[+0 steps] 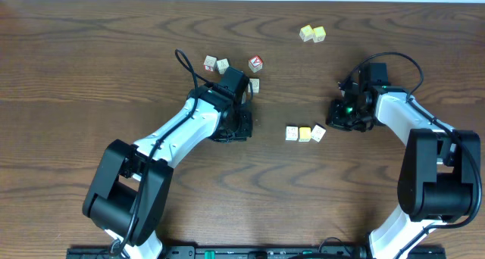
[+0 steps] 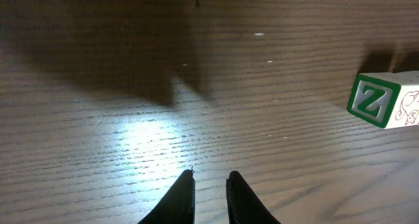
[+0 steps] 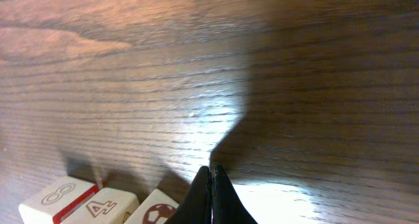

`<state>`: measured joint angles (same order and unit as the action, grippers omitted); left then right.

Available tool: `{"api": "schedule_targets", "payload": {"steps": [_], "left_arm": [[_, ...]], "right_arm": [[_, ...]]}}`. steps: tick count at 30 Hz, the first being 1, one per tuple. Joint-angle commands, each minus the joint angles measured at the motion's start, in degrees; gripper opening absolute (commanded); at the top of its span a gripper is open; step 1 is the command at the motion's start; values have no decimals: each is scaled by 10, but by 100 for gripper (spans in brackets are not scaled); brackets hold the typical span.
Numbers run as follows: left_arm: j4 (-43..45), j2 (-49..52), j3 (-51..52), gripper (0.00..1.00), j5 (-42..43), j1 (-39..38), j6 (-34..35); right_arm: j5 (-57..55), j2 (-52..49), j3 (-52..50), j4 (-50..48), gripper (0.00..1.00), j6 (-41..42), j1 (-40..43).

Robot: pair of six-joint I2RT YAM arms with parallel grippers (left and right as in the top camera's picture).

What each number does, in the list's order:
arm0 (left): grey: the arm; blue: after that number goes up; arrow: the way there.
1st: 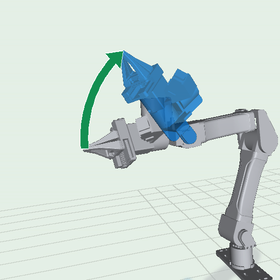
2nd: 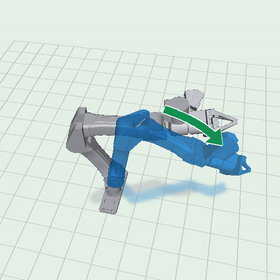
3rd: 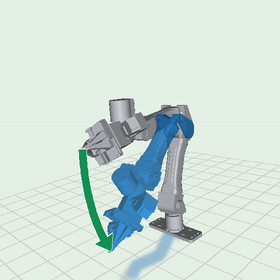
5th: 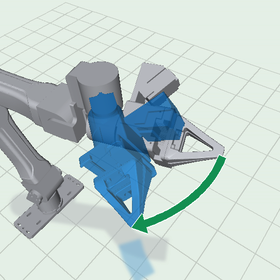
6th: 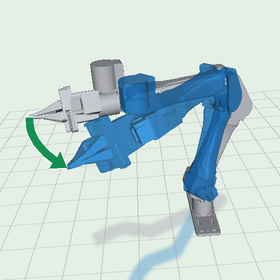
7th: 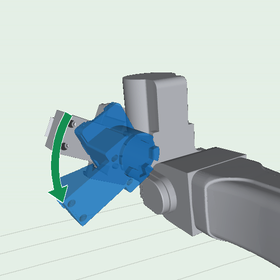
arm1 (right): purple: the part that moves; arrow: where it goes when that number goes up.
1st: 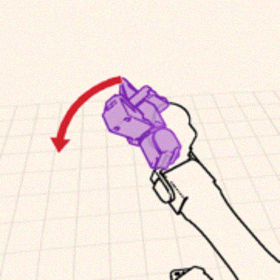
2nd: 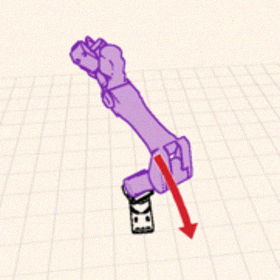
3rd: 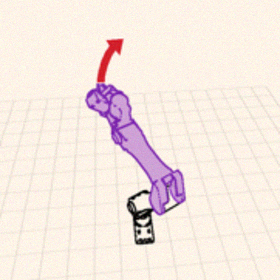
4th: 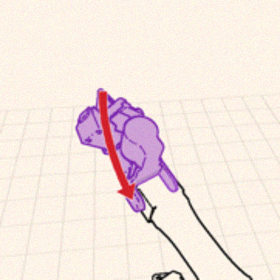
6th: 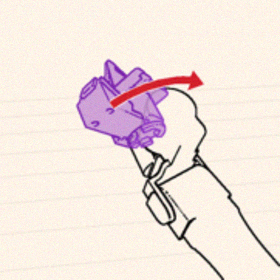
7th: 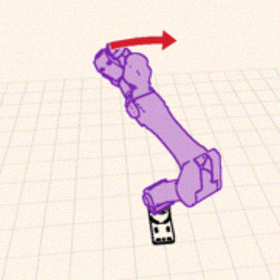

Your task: Lift 3 blocks

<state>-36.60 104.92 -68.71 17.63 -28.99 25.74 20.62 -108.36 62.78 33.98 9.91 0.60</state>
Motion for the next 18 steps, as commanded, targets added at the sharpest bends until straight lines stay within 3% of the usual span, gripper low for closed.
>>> {"api": "schedule_targets", "payload": {"steps": [1,18], "left_arm": [[-2,0,3,19,-7,-1,5],[-6,0,3,19,-7,-1,5]], "right_arm": [[20,-7,-4,0,1,-30,-5],[24,-7,-4,59,1,-14,-19]]}}
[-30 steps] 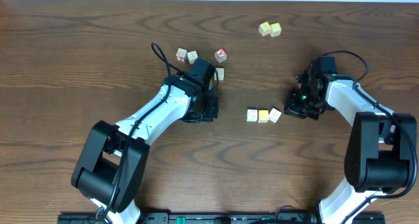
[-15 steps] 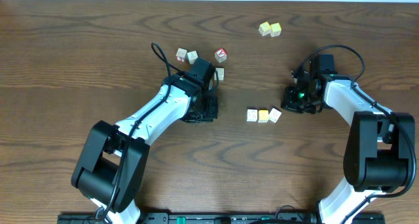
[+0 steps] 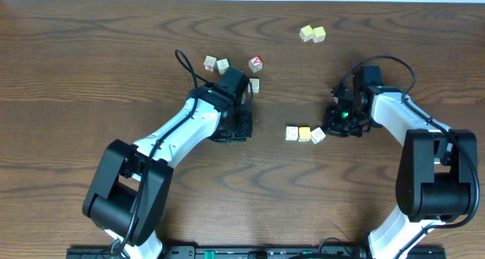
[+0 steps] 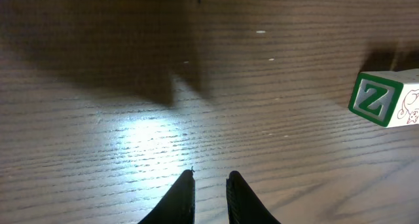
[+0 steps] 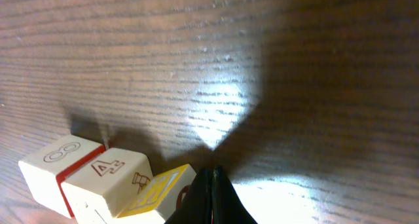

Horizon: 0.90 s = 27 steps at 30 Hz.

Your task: Lift 3 blocks

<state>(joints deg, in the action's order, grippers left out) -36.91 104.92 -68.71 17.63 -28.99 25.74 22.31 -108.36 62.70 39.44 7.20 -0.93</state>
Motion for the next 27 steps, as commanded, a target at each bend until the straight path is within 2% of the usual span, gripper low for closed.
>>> {"api": "schedule_targets", "payload": {"steps": [1,8,14,18,22,27], "left_arm": [[-3,0,3,19,-7,-1,5],[-3,0,3,19,-7,-1,5],[-3,0,3,19,-7,-1,5],[-3,0,3,19,-7,-1,5],[-3,0,3,19,-8,-1,5],[-3,0,3,19,-7,-1,5]], "right_arm": [[7,-7,-3,7,1,22,-4],[-26,-7,4,27,1,67,-2],[-86,-7,80,147,1,69,7],[-82,-7,94,216,1,47,3],[-82,-7,60,222,1,50,-18],[-81,-7,9,161,1,93,-56]]}}
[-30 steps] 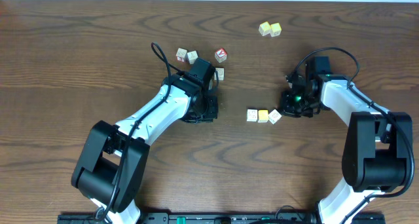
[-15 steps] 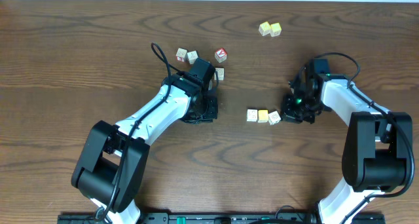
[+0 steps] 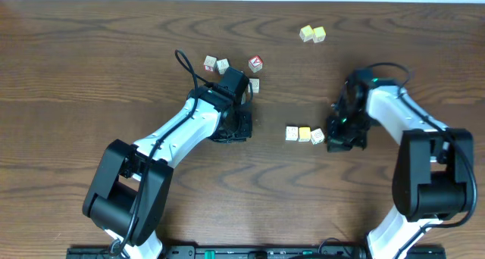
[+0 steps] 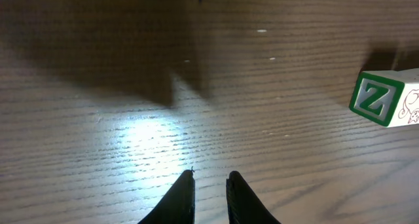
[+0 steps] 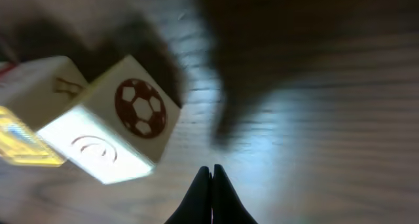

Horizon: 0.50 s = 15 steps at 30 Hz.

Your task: Lift 3 blocks

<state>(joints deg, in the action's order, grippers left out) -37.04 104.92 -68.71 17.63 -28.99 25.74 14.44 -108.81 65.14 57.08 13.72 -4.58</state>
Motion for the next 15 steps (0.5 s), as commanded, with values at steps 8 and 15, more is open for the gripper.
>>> {"api": "schedule_targets", "payload": {"steps": [8,15], "left_arm": [[-2,0,3,19,-8,-1,5],[-2,0,3,19,-8,-1,5]], "right_arm": [[11,-3,-16,-51,1,30,-27],[30,-3,-15,-68,1,30,-26]]}}
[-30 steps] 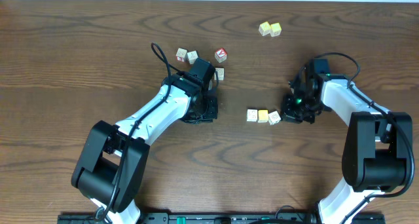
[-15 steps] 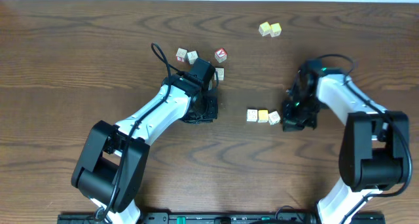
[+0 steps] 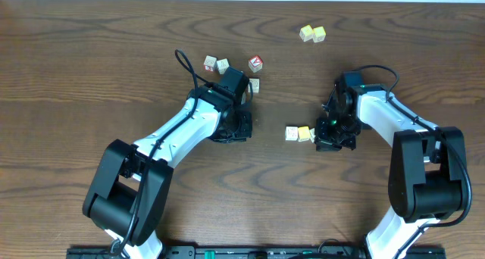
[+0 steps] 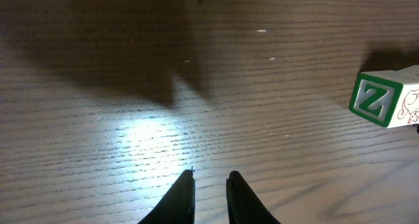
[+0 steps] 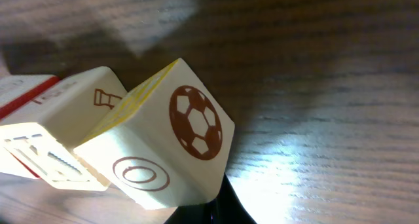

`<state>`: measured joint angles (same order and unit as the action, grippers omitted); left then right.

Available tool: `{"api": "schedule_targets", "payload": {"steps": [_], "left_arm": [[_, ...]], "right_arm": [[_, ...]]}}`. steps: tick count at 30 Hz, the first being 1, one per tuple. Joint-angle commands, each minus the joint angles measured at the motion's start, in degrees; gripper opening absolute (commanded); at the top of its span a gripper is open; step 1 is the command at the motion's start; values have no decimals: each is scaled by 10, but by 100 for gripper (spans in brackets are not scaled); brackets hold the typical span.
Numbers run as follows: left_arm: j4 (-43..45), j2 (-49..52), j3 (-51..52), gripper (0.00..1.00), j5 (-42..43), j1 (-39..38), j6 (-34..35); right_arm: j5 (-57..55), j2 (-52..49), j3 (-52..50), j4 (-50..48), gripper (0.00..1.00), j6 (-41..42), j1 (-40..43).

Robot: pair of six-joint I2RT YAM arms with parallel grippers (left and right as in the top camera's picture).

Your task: Lift 3 blocks

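Observation:
Three pale blocks lie in a row mid-table: a red-edged one (image 3: 292, 133), a yellow one (image 3: 304, 133) and, at the right end, a soccer-ball block (image 5: 177, 145). My right gripper (image 5: 213, 212) is shut, and its tips touch that block's lower corner, partly hidden by it. In the overhead view the right gripper (image 3: 326, 137) covers most of that block. My left gripper (image 4: 209, 179) hovers low over bare wood with a narrow gap between its fingers and nothing in it. A green Z block (image 4: 386, 99) lies to its right.
Two yellowish blocks (image 3: 312, 33) sit at the far side. A cluster of blocks (image 3: 216, 63), a red-faced block (image 3: 256, 63) and one more block (image 3: 255, 85) lie beside the left arm (image 3: 189, 123). The table's far edge runs along the top.
My right gripper, still shut, has moved left against the soccer-ball block, which now fills more of its view and hides the tips. The left gripper and the Z block are unchanged.
My shut right gripper stood to the right of and beyond the three-block row. It was then closer to the row's right end, then at the near right of the soccer-ball block, and now touches it. The left arm has stayed still throughout.

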<state>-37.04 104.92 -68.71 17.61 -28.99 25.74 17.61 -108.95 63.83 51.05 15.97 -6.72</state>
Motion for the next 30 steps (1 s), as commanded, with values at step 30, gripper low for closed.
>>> {"api": "schedule_targets", "payload": {"steps": [30], "left_arm": [[-2,0,3,19,-7,-1,5]], "right_arm": [[-99,33,113,54,1,-41,21]]}}
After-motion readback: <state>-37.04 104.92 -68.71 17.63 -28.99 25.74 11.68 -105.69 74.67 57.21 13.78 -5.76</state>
